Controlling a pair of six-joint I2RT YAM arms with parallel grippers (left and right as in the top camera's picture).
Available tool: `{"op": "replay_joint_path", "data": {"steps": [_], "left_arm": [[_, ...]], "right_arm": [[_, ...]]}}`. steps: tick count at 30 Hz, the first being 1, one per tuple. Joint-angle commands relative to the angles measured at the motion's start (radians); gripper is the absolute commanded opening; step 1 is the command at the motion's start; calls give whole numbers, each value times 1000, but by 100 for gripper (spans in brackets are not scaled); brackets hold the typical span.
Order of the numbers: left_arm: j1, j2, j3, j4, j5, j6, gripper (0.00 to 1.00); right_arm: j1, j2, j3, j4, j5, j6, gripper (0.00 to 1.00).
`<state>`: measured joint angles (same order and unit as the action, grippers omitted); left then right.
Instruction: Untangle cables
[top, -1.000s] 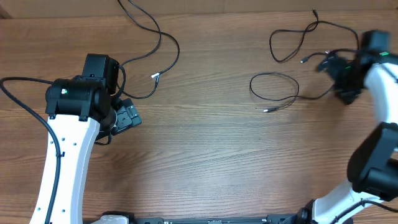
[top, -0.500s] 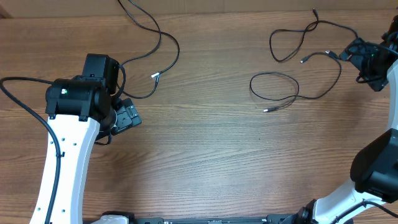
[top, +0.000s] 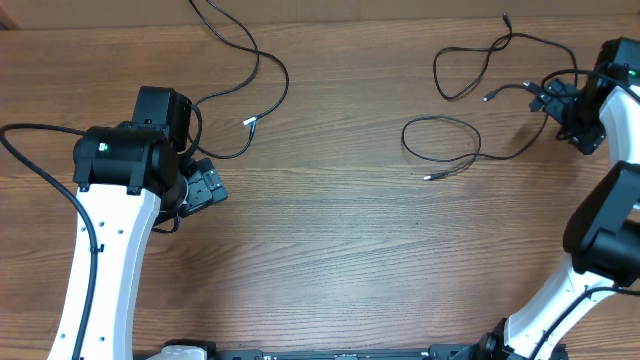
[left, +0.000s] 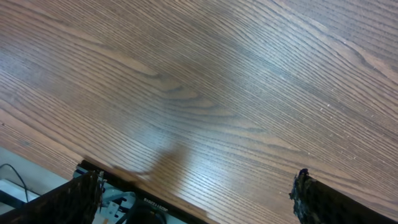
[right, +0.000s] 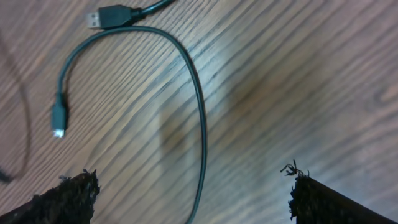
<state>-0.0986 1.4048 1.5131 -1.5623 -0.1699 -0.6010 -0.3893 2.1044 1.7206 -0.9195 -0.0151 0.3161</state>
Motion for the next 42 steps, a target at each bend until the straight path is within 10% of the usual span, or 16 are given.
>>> {"op": "replay_joint_path", "data": {"steps": [1, 17, 35, 42], "left_arm": [[-6, 2, -2, 0, -21, -16, 100], [-6, 2, -2, 0, -21, -16, 99], [-6, 2, -2, 0, -21, -16, 99], [-6, 2, -2, 0, -21, -16, 100]], "right_arm": [[1, 27, 2, 31, 19, -11, 100], [1, 165, 2, 105, 101, -11, 73], [-11, 208, 12, 102, 138, -10, 4], [-75, 208, 89, 13, 147, -2, 4]]}}
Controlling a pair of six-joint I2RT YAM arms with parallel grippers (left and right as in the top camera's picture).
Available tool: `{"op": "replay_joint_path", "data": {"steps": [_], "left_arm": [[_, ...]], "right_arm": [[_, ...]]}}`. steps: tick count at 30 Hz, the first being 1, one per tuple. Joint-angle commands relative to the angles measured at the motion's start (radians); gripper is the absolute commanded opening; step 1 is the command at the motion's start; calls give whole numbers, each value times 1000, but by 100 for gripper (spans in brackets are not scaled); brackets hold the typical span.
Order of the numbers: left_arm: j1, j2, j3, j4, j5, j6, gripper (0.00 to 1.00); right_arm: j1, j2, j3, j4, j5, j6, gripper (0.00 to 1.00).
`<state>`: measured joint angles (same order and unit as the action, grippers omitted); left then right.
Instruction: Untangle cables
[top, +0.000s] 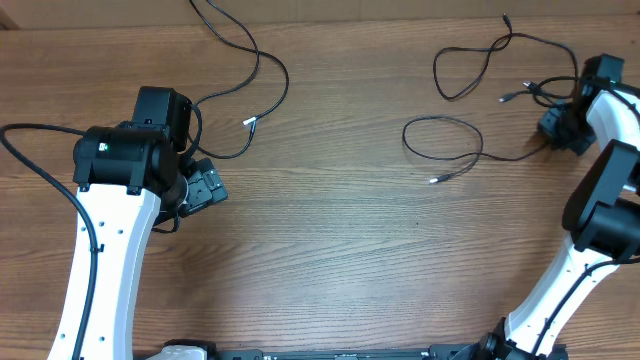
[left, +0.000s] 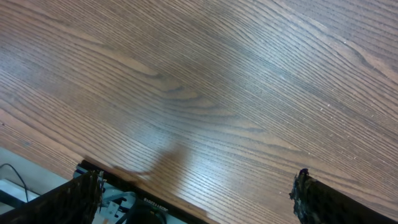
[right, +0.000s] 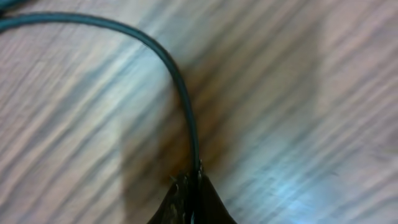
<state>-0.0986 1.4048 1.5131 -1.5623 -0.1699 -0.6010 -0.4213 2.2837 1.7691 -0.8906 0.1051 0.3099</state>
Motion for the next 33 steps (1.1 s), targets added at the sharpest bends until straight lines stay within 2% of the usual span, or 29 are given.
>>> {"op": "replay_joint_path", "data": {"steps": [1, 5, 12, 16, 19, 23, 24, 25, 27, 29, 33], "left_arm": [[-6, 2, -2, 0, -21, -16, 100], [-6, 2, -2, 0, -21, -16, 99], [-6, 2, -2, 0, -21, -16, 100], [-6, 2, -2, 0, -21, -16, 100], [-6, 2, -2, 0, -21, -16, 100], [-6, 2, -2, 0, -21, -16, 100], [-6, 2, -2, 0, -21, -16, 100], [-6, 2, -2, 0, -21, -16, 99], [-6, 2, -2, 0, -21, -16, 100], [-6, 2, -2, 0, -21, -16, 100], [-6, 2, -2, 0, -21, -16, 100]], "right_arm": [[-56, 28, 56, -37, 27, 9, 4], [-101, 28, 101, -93, 26, 60, 4], [-148, 28, 167, -118, 30, 64, 4], [-169, 28, 209, -134, 86, 192, 4], [-177, 28, 219, -107, 56, 176, 4], [-177, 28, 218, -111, 51, 153, 24], [-176, 28, 218, -116, 51, 153, 34], [-175, 28, 218, -124, 50, 154, 50], [-174, 28, 218, -139, 45, 153, 74], [-174, 28, 218, -157, 7, 153, 81], [-173, 28, 218, -202, -199, 153, 82]]}}
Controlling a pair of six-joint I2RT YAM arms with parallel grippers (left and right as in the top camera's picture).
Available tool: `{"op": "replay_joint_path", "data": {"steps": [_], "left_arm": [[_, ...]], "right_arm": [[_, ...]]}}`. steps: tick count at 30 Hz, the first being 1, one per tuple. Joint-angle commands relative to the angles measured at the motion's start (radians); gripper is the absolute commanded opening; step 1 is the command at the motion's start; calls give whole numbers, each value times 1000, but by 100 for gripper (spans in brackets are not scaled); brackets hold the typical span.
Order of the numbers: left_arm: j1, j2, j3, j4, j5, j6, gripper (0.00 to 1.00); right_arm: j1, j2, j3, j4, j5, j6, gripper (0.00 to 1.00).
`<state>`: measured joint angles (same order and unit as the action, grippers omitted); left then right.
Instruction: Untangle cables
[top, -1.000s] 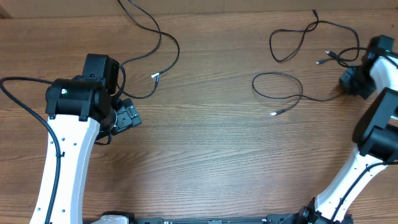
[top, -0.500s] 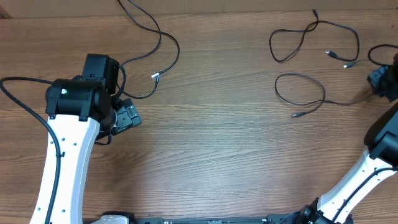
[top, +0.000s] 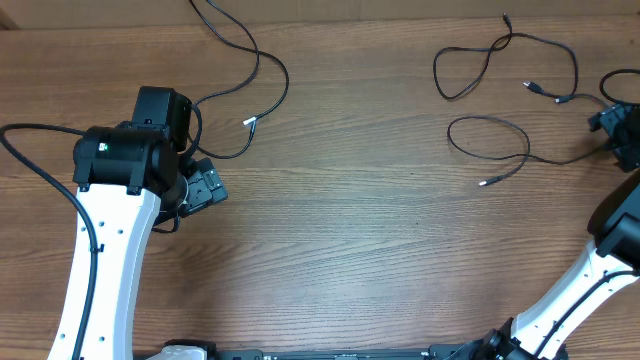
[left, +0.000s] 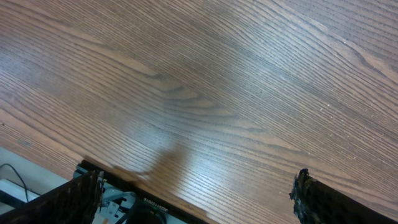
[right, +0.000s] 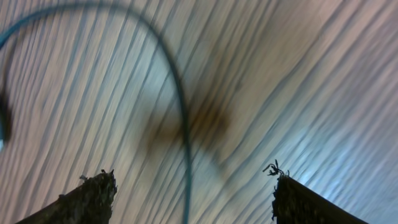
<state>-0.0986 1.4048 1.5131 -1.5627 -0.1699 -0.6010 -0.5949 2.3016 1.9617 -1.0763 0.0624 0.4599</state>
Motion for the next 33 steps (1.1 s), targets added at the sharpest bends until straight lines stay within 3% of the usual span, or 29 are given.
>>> {"op": "replay_joint_path", "data": {"steps": [1, 7, 16, 27, 33], "left_arm": [[-6, 2, -2, 1, -21, -16, 100], [-6, 2, -2, 1, -21, -16, 100], [-6, 2, -2, 1, -21, -16, 100], [-6, 2, -2, 1, -21, -16, 100], [-6, 2, -2, 1, -21, -16, 100]], "right_arm": [[1, 10, 25, -28, -198, 2, 82], [46, 10, 18, -150, -428, -159, 82], [177, 10, 6, -335, -385, -159, 83], [332, 10, -110, -236, -274, -89, 86], [364, 10, -113, -198, -266, -10, 58]]}}
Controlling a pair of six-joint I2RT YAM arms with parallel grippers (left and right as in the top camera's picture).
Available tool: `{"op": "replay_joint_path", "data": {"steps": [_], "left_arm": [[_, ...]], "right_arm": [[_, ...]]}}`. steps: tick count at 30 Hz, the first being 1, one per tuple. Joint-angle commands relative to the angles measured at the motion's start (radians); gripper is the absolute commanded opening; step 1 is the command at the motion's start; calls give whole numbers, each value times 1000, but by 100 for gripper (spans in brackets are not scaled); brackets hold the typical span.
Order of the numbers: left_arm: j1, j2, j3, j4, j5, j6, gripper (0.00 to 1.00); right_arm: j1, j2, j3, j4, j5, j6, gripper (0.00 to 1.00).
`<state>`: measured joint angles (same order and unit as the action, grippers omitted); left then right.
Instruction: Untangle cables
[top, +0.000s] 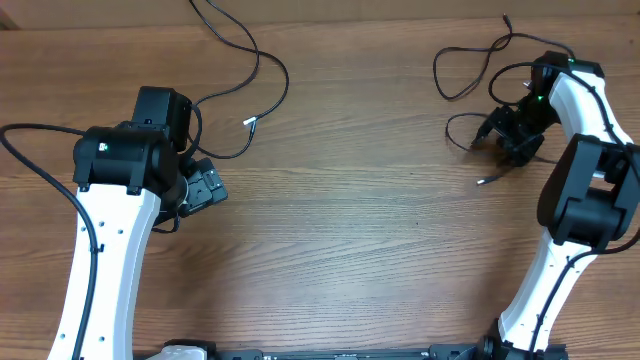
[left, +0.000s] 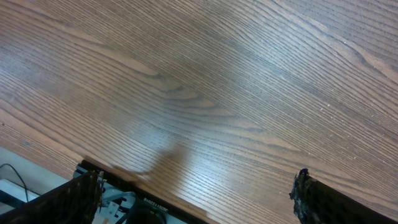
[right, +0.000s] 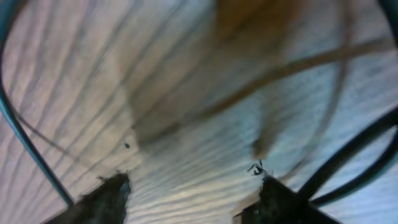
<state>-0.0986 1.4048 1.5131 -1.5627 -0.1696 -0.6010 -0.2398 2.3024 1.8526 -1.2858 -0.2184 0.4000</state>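
Two thin black cables lie at the far right. The upper cable (top: 436, 72) forms a loop running to the back edge. The lower cable (top: 484, 181) ends in a small plug, and my right gripper (top: 502, 136) hangs over its loop. In the blurred right wrist view that gripper (right: 189, 180) is open with only table between its fingers; a cable strand (right: 31, 149) runs to its left and dark strands (right: 357, 155) to its right. A third cable (top: 287, 80) lies at the back left. My left gripper (top: 208, 187) (left: 196, 177) is open over bare wood.
The wooden table (top: 340, 230) carries nothing else. The third cable's white-tipped plug (top: 250, 122) lies just behind my left arm (top: 115, 160). The table's front edge (left: 130, 180) shows low in the left wrist view.
My right gripper, open at the table's far right edge before, is now further left, over the lower cable's loop. The left arm has not moved.
My right gripper stood open by the lower cable's right end, then was shut on it. Later it was open at the far right edge, with that cable's loop lying further right. Now it is open over the loop. The left arm stayed still throughout.
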Motion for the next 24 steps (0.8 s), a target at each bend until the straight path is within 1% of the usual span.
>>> {"op": "replay_joint_path", "data": {"steps": [1, 2, 3, 4, 5, 9, 13, 17, 20, 22, 23, 24], "left_arm": [[-6, 2, -2, 1, -21, -16, 100], [-6, 2, -2, 1, -21, -16, 100], [-6, 2, -2, 1, -21, -16, 100], [-6, 2, -2, 1, -21, -16, 100], [-6, 2, -2, 1, -21, -16, 99], [-6, 2, -2, 1, -21, -16, 100], [-6, 2, -2, 1, -21, -16, 99], [-6, 2, -2, 1, -21, -16, 99], [-6, 2, -2, 1, -21, -16, 99], [-6, 2, -2, 1, -21, -16, 100], [-6, 2, -2, 1, -21, -16, 99], [-6, 2, -2, 1, -21, -16, 99]], "right_arm": [[13, 10, -3, 21, 10, 53, 53], [16, 10, -3, 29, -2, 54, 45], [20, 10, -3, 40, -18, 63, 40], [22, 10, -3, 47, -34, 77, 35], [24, 10, -3, 58, -57, 92, 34], [27, 10, -3, 100, -117, 102, 34], [26, 10, -3, 113, -116, 102, 35], [26, 10, -3, 103, -116, 101, 35], [26, 10, -3, 82, -114, 97, 39], [26, 10, -3, 61, -109, 98, 39], [24, 10, -3, 53, -108, 98, 37], [20, 10, -3, 47, -108, 98, 32]]}}
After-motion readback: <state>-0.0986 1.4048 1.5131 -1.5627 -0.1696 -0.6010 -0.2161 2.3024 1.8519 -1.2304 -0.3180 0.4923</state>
